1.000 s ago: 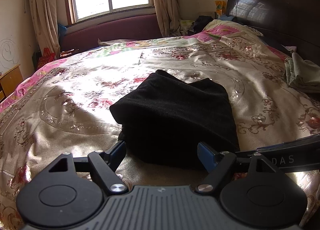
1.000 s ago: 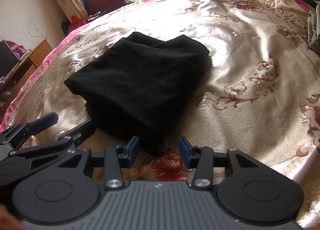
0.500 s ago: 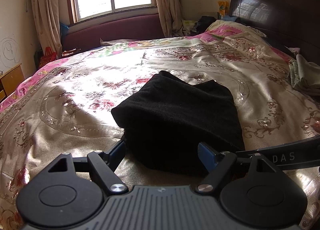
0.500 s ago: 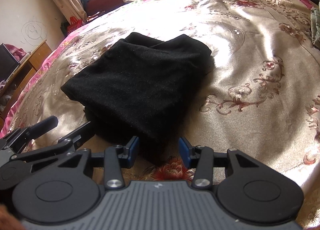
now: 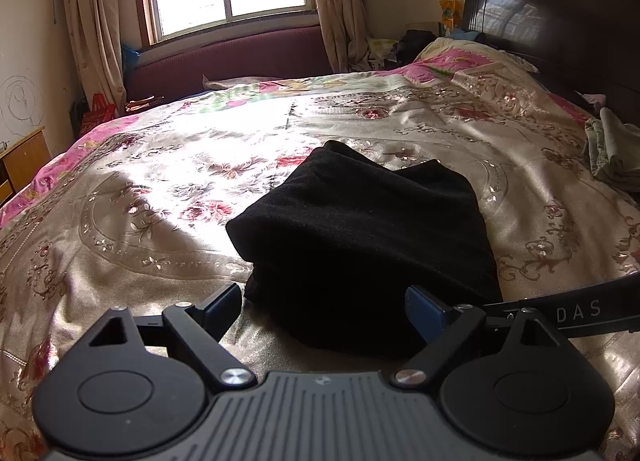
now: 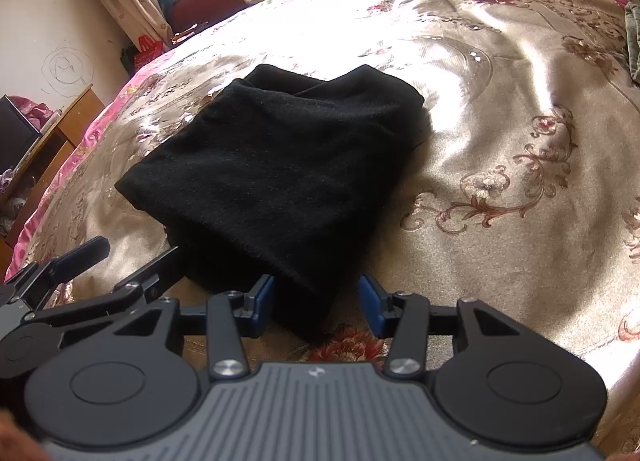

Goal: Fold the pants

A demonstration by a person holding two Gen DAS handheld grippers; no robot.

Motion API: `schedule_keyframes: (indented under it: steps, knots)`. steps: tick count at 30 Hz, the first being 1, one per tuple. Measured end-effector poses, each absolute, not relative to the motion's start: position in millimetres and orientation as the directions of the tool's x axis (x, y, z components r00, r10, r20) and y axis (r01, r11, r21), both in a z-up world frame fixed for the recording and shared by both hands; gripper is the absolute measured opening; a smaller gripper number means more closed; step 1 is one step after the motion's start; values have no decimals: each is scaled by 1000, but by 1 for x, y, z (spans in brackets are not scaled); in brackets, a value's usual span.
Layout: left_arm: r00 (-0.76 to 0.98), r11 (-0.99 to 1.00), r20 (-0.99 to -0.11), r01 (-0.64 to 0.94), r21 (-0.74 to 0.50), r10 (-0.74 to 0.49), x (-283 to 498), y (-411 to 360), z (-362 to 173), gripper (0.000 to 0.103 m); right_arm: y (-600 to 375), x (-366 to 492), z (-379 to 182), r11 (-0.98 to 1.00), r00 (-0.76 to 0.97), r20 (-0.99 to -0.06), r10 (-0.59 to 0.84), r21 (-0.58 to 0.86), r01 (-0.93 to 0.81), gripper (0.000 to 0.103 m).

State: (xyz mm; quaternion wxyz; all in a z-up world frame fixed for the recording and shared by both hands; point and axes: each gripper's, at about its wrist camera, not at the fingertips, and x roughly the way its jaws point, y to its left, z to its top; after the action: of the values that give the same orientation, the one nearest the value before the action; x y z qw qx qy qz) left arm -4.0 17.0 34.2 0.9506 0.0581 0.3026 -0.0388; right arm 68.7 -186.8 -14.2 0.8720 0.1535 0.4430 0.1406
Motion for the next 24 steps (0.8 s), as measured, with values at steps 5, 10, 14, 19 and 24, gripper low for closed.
schedule_keyframes:
  steps: [5, 10, 14, 19, 24]
  knots:
    - [815, 990, -579, 102, 92, -31, -3, 17, 34, 102, -186, 70, -16, 913, 565, -731, 383, 394, -109, 48]
    - [816, 990, -578, 101, 97, -26, -3, 17, 33, 103, -186, 71, -17, 911, 563, -731, 386, 398, -108, 48]
    - [820, 989, -572, 100, 111, -19, -2, 17, 34, 103, -188, 72, -17, 908, 566, -726, 390, 404, -109, 52]
    - [821, 988, -571, 104, 113, -21, 4, 19, 35, 103, -188, 77, -18, 907, 564, -726, 393, 407, -109, 54]
    - [824, 989, -567, 100, 111, -19, 6, 19, 35, 103, -188, 78, -19, 907, 563, -727, 392, 408, -104, 54]
